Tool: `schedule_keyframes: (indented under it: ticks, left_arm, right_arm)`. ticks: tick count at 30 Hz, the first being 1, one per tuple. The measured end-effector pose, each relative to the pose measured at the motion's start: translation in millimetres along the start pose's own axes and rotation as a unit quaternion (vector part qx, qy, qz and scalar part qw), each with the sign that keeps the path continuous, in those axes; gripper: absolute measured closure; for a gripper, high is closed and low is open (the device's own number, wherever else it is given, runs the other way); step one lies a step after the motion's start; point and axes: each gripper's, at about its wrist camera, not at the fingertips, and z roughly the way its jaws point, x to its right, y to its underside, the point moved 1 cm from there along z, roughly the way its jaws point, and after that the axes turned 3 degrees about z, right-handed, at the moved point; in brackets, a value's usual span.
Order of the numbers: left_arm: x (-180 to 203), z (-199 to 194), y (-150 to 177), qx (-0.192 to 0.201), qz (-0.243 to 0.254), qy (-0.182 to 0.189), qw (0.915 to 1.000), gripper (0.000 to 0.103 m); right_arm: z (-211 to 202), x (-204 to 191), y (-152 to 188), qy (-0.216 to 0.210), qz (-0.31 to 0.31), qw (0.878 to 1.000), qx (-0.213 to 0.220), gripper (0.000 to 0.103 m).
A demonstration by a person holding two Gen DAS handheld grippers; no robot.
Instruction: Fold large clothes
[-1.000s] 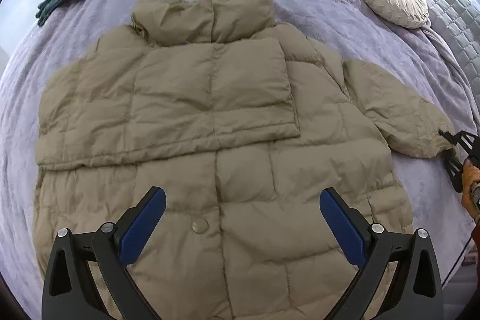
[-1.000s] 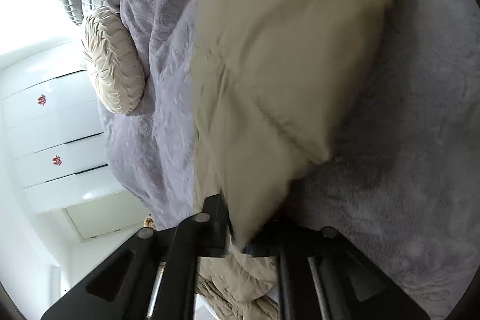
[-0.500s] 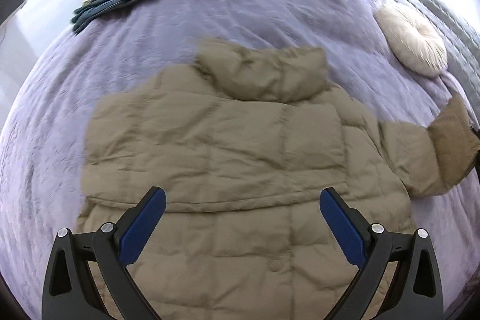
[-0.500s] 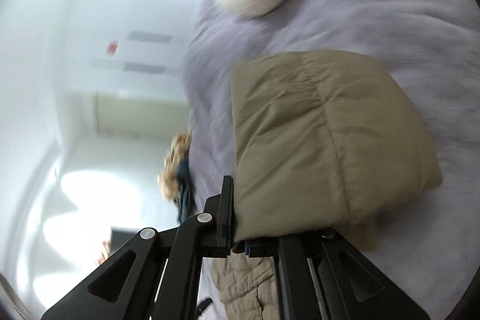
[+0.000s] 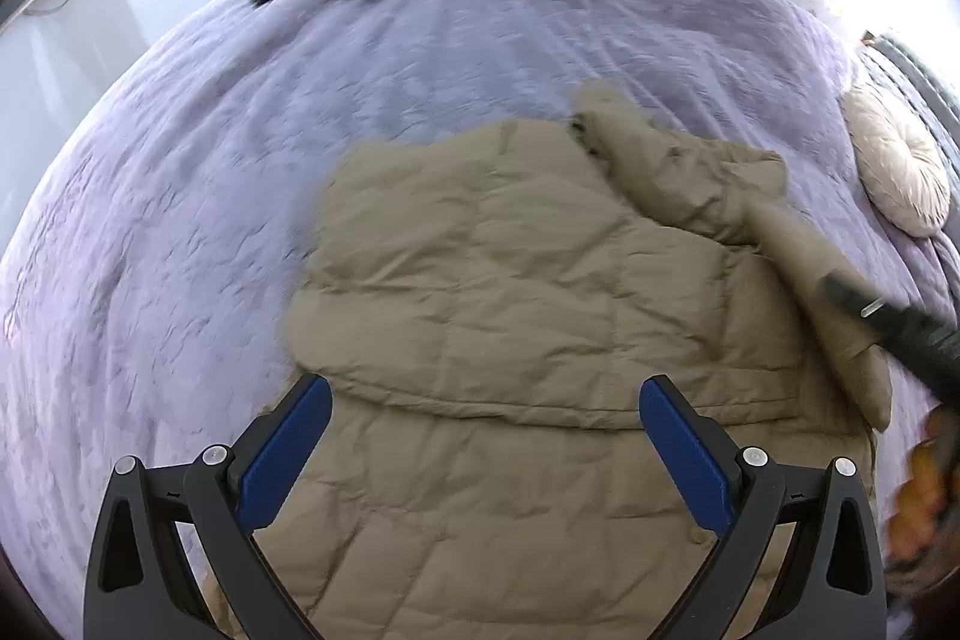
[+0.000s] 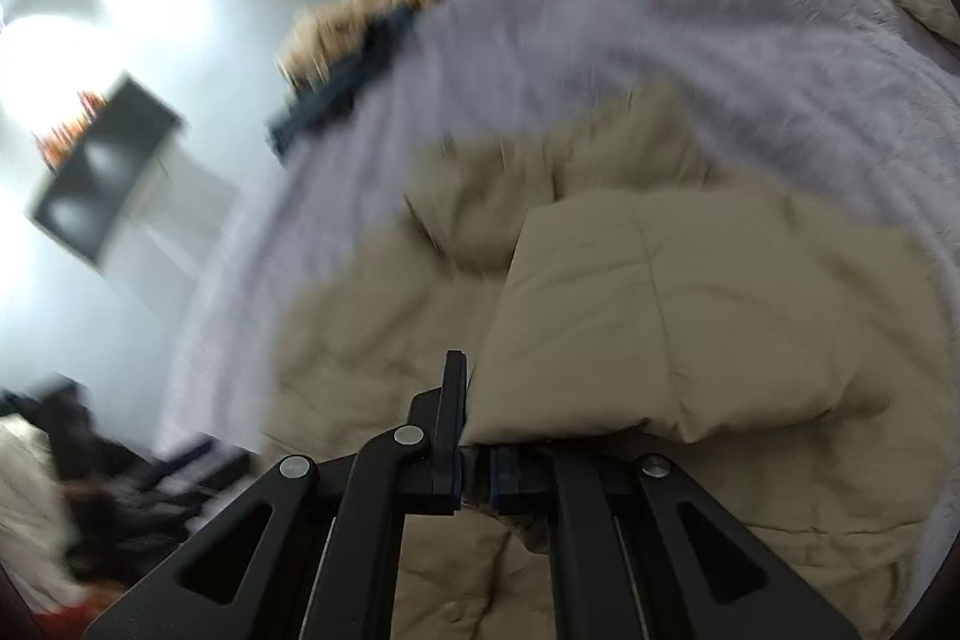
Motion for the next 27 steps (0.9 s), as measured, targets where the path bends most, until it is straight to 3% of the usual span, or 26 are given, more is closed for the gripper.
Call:
schedule_keyframes:
  ticks: [5,6,8,10,14,18,19,21,22,23,27]
  left_arm:
    - [-15.6,8.9,4.8,-0.005,-0.007,-0.001,1.0,0.0]
    - [-16.7,11.6,4.5,-0.005,-0.006,-0.002,1.0,0.0]
    - [-16.9,14.9,4.2,-0.005,-0.003,-0.001,1.0,0.0]
    - [-15.6,18.8,2.8,-0.004,-0.001,0.004,1.0,0.0]
    - [-7.1,24.6,-0.7,-0.004,0.005,0.024,0.9997,0.0]
    - [-6.9,27.0,-7.0,-0.004,-0.005,0.058,0.9983,0.0]
    - [-7.9,27.2,-9.1,-0.002,-0.009,0.063,0.998,0.0]
    - [-12.2,26.9,-13.9,0.002,-0.015,0.067,0.9977,0.0]
    - [-13.4,26.5,-15.4,0.004,-0.016,0.067,0.9976,0.0]
    - [-16.2,25.6,-17.3,0.007,-0.019,0.068,0.9975,0.0]
    - [-33.6,18.8,-23.5,0.018,-0.03,0.083,0.9959,0.0]
  right_arm:
    - [34.3,22.5,25.7,0.046,0.018,0.998,-0.035,0.09]
    - [35.6,28.0,27.0,0.046,0.032,0.998,-0.039,0.083]
    - [28.5,34.0,27.8,0.033,0.062,0.997,-0.038,0.032]
    - [18.1,35.3,24.1,0.023,0.074,0.997,-0.025,0.026]
    - [-9.2,39.8,25.2,0.018,0.101,0.995,-0.012,0.026]
    - [-38.0,77.3,28.1,0.018,0.195,0.98,0.025,0.026]
    - [-40.3,90.1,26.1,0.009,0.228,0.973,0.032,0.031]
    - [-38.1,104.6,18.1,0.015,0.261,0.965,0.034,0.06]
    - [-35.6,103.8,12.4,0.03,0.255,0.966,0.035,0.079]
    - [-33.1,98.8,6.2,0.046,0.234,0.97,0.039,0.086]
    - [-25.1,36.5,-8.0,0.054,0.1,0.993,0.044,0.088]
